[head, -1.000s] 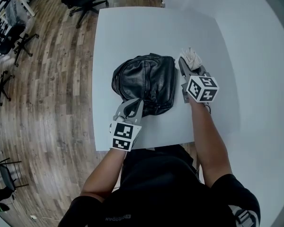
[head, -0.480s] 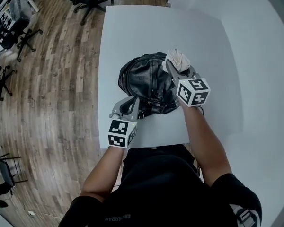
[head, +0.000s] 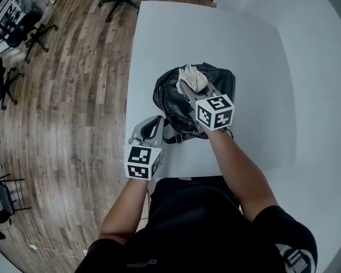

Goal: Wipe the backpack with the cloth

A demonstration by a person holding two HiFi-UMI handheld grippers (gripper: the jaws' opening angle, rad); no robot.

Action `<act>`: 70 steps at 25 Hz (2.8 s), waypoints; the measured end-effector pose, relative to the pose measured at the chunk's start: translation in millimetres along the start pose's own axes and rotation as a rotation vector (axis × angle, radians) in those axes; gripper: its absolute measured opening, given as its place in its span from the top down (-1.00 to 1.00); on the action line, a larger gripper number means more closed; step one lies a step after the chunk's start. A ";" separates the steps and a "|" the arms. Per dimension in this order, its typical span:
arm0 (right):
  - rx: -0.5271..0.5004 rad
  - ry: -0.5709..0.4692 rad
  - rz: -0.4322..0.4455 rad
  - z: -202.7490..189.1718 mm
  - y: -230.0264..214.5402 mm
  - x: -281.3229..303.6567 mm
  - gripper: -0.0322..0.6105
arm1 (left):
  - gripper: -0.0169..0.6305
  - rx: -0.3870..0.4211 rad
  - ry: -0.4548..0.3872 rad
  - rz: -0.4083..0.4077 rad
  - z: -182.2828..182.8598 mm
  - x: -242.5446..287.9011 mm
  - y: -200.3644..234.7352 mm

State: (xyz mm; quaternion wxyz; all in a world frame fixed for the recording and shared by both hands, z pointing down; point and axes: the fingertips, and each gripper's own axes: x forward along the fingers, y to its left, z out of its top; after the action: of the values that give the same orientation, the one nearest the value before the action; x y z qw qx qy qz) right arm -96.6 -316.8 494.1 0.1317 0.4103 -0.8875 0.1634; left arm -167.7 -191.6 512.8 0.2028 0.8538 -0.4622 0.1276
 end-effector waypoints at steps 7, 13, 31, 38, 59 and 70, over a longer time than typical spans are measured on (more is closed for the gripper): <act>-0.004 0.051 0.048 -21.6 20.7 36.3 0.56 | 0.93 -0.019 0.003 0.026 -8.2 -5.3 12.3; 0.004 0.075 0.065 -35.7 25.2 53.0 0.56 | 0.93 -0.028 0.010 0.043 -15.8 -6.0 20.2; -0.040 0.111 0.033 -47.8 8.9 37.0 0.56 | 0.93 -0.005 0.001 -0.007 -5.0 15.5 -0.6; -0.035 0.105 -0.003 -41.0 -5.8 18.9 0.56 | 0.93 0.009 0.006 -0.034 -2.1 22.9 -15.3; -0.019 0.022 -0.130 -9.1 -52.9 -57.1 0.57 | 0.93 0.072 0.011 -0.099 0.4 32.8 -67.4; -0.001 -0.066 -0.198 11.0 -78.7 -119.1 0.57 | 0.93 0.103 0.022 -0.142 -4.5 29.3 -105.0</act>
State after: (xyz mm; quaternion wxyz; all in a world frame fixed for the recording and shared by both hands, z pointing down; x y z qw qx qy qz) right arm 37.9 -287.6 454.5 0.1180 0.5011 -0.8465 0.1356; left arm -63.7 -159.6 504.7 0.1719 0.8924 -0.3909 0.1458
